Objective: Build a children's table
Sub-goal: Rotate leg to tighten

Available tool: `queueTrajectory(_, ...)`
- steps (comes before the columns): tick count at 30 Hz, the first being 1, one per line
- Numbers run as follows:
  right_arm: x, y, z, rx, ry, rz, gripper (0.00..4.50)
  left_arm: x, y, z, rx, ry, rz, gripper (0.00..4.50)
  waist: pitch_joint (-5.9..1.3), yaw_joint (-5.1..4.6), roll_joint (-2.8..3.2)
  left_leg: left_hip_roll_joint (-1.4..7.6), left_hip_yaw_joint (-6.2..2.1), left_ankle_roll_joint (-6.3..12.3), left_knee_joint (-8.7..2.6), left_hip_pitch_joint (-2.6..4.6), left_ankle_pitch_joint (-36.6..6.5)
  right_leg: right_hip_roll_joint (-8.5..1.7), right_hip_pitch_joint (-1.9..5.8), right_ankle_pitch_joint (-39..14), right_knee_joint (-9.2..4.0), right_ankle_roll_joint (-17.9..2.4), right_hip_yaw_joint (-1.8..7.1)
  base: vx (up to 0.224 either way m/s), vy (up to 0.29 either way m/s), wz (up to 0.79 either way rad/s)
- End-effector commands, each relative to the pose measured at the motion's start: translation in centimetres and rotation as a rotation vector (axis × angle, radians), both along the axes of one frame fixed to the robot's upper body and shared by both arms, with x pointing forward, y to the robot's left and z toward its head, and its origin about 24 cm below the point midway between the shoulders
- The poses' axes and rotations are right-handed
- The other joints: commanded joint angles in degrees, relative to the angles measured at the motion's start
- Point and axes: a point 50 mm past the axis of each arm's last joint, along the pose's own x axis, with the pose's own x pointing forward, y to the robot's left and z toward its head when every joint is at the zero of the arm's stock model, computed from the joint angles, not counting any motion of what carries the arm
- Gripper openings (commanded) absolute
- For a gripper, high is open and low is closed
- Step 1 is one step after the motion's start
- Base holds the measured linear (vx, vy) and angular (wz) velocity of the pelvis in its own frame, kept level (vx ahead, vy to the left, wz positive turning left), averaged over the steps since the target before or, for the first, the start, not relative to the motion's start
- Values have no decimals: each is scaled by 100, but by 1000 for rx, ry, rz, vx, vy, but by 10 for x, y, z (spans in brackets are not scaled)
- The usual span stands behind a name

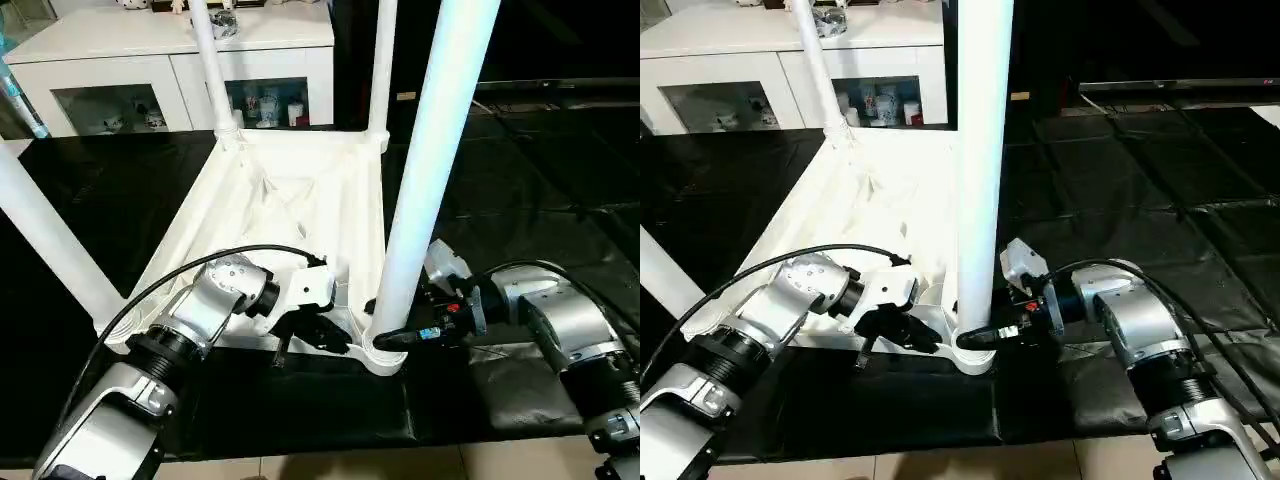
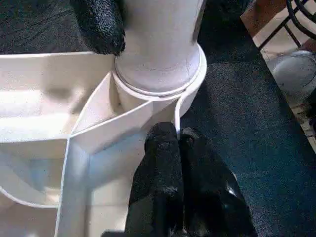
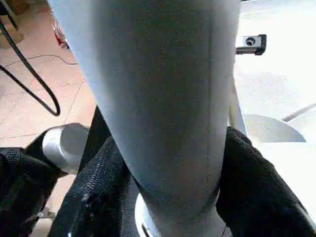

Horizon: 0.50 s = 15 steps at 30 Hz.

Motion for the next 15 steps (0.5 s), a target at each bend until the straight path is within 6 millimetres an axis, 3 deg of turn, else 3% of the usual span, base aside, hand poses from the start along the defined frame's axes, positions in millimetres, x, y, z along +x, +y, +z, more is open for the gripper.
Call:
queueTrajectory(1, 0, 4, 2, 8, 3, 27, 211, -2, -8, 5, -19, -14, -47, 0, -424, -24, -149, 91, 70, 621, -338, -40, -610, -185, 377, -1453, -295, -1248, 253, 0, 0, 0)
queueTrajectory(7, -1, 11, -2, 32, 9, -23, 206, 6, -11, 6, -21, -21, 67, 0, -411, -29, -156, 89, 73, 590, -343, -34, -657, -181, 368, -1605, -311, -1192, 253, 0, 0, 0)
queueTrajectory(11, 4, 22, -9, 0, -11, -174, 203, 18, -17, 11, -68, -11, 236, 0, -383, -72, -161, 49, 71, 417, -360, -28, -823, -168, 371, -2148, -381, -947, 234, 0, 0, 0)
queueTrajectory(12, 10, 30, -14, -39, -35, -297, 202, 23, -20, 13, -97, -12, 321, 0, -370, -92, -103, 37, 76, 358, -365, -16, -864, -162, 351, -2275, -412, -884, 234, 0, 0, 0)
queueTrajectory(15, 18, 39, -19, -65, -50, -442, 199, 27, -25, 12, -121, -8, 403, 0, -358, -251, -119, -12, 49, 190, -378, -43, -1093, -147, 369, -2655, -464, -672, 188, 0, 0, 0)
